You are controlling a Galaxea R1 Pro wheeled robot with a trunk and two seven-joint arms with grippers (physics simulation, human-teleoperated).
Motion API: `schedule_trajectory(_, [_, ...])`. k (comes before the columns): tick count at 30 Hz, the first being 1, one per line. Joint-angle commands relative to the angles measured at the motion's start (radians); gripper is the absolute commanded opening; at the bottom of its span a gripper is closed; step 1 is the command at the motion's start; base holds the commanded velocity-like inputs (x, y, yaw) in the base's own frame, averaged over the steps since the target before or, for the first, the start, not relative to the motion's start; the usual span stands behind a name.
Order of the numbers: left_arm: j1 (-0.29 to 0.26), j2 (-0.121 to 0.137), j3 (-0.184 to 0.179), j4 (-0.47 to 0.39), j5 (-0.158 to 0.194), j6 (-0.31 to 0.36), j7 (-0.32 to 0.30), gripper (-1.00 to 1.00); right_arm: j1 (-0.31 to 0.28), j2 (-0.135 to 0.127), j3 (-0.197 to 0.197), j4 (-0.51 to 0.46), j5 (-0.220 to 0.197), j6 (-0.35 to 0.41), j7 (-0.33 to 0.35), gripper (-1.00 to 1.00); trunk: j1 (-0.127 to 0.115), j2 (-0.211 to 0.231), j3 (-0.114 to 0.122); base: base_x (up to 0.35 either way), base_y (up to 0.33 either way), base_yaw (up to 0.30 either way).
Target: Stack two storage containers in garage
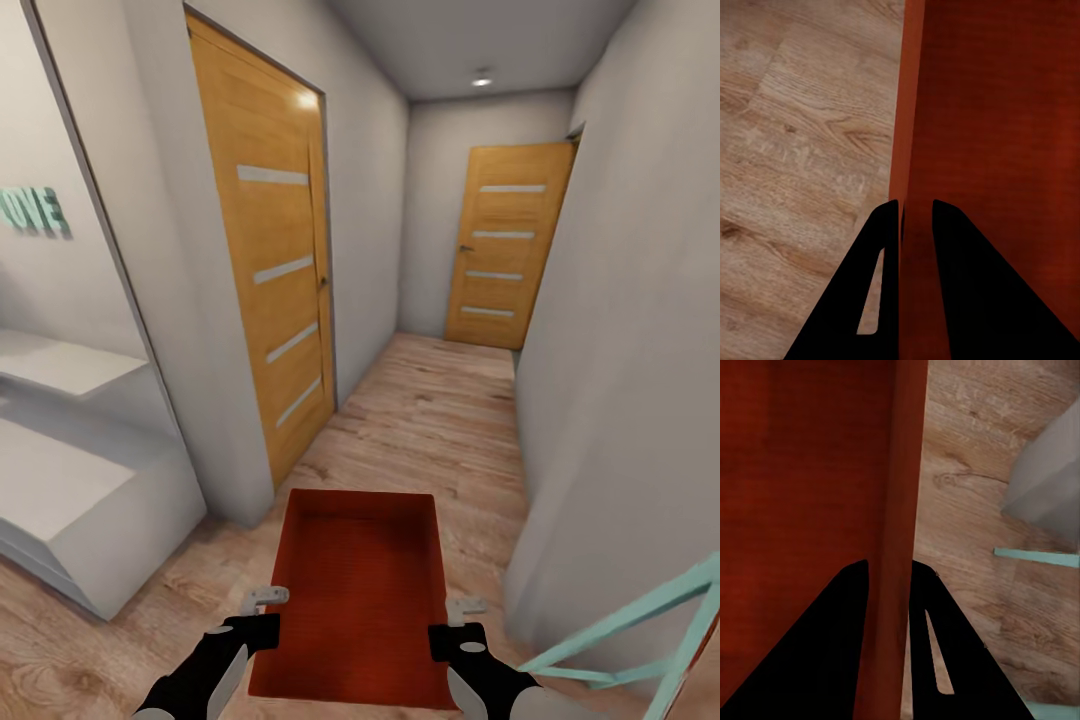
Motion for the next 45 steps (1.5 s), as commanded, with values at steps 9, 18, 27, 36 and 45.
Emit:
schedule_trajectory(9, [0.0,0.001,-0.008,-0.005,-0.01,0.007,0.011,-1.0,-0.001,-0.007,0.009,0.018,-0.02,-0.006,-0.006,-1.0,0.001,-0.002,-0.002,0.324,0.0,0.0])
schedule_trajectory(18, [0.0,0.001,-0.008,-0.005,-0.01,0.007,0.011,-1.0,-0.001,-0.007,0.009,0.018,-0.02,-0.006,-0.006,-1.0,0.001,-0.002,-0.002,0.324,0.0,0.0])
schedule_trajectory(27, [0.0,0.001,-0.008,-0.005,-0.01,0.007,0.011,-1.0,-0.001,-0.007,0.009,0.018,-0.02,-0.006,-0.006,-1.0,0.001,-0.002,-0.002,0.324,0.0,0.0])
schedule_trajectory(36, [0.0,0.001,-0.008,-0.005,-0.01,0.006,0.011,-1.0,-0.001,-0.007,0.009,0.017,-0.02,-0.006,-0.006,-1.0,0.001,-0.002,-0.002,0.324,0.0,0.0])
schedule_trajectory(45, [0.0,0.001,-0.008,-0.005,-0.01,0.005,0.011,-1.0,-0.001,-0.007,0.009,0.017,-0.02,-0.006,-0.006,-1.0,0.001,-0.002,-0.002,0.324,0.0,0.0])
